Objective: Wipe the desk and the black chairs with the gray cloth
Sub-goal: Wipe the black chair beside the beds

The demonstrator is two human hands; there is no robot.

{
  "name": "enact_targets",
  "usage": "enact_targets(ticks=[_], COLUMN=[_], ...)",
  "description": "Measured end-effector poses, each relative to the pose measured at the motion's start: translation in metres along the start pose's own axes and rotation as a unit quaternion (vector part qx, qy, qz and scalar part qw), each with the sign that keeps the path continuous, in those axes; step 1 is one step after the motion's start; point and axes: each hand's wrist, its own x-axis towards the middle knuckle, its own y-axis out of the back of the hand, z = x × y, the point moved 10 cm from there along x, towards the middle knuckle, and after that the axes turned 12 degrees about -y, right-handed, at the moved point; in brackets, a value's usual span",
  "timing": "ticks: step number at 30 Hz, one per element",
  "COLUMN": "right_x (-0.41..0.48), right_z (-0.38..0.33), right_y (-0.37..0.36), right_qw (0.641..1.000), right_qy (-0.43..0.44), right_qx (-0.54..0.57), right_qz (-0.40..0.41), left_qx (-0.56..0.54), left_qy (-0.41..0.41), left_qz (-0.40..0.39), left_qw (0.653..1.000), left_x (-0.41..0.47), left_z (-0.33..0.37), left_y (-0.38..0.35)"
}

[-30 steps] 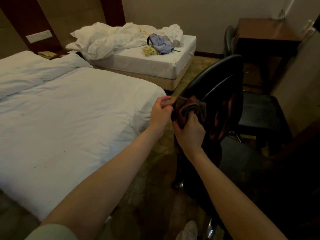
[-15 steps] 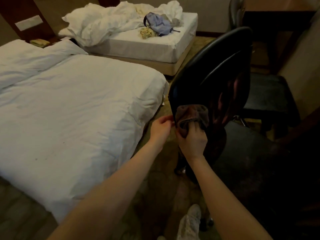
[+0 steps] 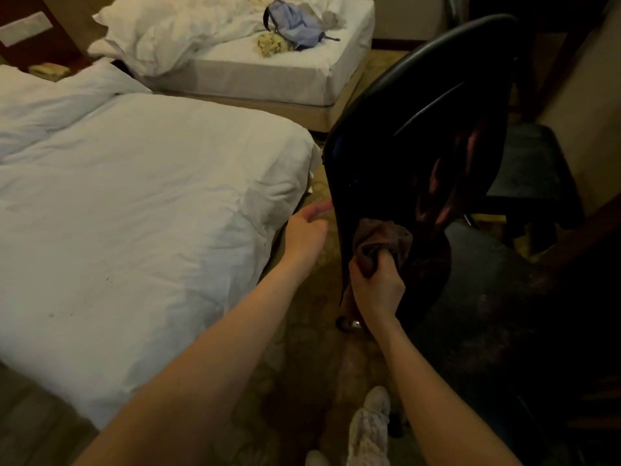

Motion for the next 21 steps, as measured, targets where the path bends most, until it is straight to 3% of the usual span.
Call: enact_targets(ticks=[2,4,8,11,16,21], right_x=[0.0,-0.001,0.008,0.009,0.007,0.021], right_z=[-0.021,-0.06,-0.094,-0.061,0.005,0.037], right_y=[0.021,0.034,0.003,-0.008,-0.055,-0.081], right_qw=[0.996,0.989,0.985,0.99,0.982,0.978], right_qy=[0.015,0.09,0.166,0.119,0.082,0.014], right_qx=[0.082,0.111,0.018,0.039,-0.098,-0.093], right_qz=[0.027,0.039,-0.034,-0.058,-0.136,-0.188], left_qx=[-0.013,-0.038,-0.039,-0.064,-0.092,-0.109], left_qy=[-0.004,-0.001,0.004,-0.003,-0.017,-0.039], left_qz=[-0.006,-0.01,0.003,0.015,0.027,0.044], left_qw=[1.0,0.999,0.999,0.998,0.995,0.992], left_x=[0.004,0.007,0.013,0.014,0.024,0.036], left_z=[0.001,0.002,0.0,0.0,-0.014,-0.015], left_y=[-0.004,-0.006,-0.004,-0.006,-0.008,-0.013])
